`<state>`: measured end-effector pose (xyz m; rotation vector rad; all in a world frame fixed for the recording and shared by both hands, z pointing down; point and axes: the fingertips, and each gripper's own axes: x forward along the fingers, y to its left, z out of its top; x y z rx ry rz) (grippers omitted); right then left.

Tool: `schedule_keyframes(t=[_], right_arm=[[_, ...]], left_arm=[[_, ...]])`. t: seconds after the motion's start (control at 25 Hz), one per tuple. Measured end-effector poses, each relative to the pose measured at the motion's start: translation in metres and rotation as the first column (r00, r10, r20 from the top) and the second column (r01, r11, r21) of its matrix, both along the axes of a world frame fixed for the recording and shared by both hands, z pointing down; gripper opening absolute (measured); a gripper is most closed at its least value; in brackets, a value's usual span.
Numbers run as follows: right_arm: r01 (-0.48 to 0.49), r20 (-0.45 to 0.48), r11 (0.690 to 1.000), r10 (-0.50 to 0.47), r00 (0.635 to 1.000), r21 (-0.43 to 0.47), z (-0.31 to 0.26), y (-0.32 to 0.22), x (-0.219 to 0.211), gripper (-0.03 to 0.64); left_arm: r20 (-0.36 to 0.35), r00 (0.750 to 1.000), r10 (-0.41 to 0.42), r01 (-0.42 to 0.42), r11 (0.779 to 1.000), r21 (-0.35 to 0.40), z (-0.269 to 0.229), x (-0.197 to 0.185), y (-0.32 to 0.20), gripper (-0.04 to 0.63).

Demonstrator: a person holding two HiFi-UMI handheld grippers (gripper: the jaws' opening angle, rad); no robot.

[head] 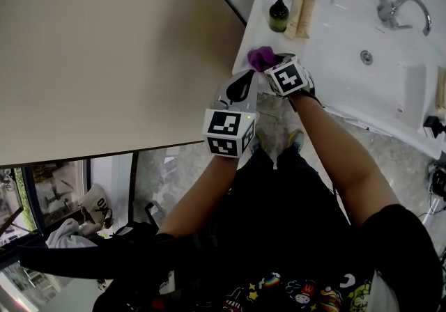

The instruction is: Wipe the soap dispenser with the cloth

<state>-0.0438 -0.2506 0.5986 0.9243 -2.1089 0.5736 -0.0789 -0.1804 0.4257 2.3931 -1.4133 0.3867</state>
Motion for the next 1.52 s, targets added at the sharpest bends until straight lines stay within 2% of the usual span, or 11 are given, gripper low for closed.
schedule_keyframes(t=[0.08, 0.24, 0.72, 1.24, 1.52], right_arm=[[0.017, 0.010, 1.000, -0.017, 1.000, 0.010, 0.001, -0.001, -0.003, 0.143], [-0.033, 0.088, 0.997, 0.027, 0.996, 0.072, -0.019, -0.010, 0.005, 0.121], [-0.127, 0.181, 0.957, 0.081, 0.980, 0.261, -0.113, -0.071, 0.055, 0.118], [-0.203, 0.209, 0.918, 0.137, 0.968, 0.341, -0.153, -0.103, 0.110, 0.117], [-0.162, 0.200, 0.929, 0.098, 0.975, 0.334, -0.145, -0.095, 0.096, 0.117]], left_arm=[[-0.003, 1.000, -0.002, 0.002, 1.000, -0.007, 0.002, -0.002, -0.004, 0.001], [-0.005, 1.000, -0.004, 0.004, 1.000, 0.000, -0.002, -0.001, -0.012, 0.001], [0.002, 1.000, 0.004, -0.004, 1.000, 0.021, -0.012, 0.024, -0.036, 0.001], [0.015, 1.000, 0.004, -0.005, 1.000, 0.031, -0.017, 0.047, -0.038, 0.001], [0.018, 1.000, -0.014, 0.013, 0.999, 0.034, -0.018, 0.044, -0.037, 0.001]])
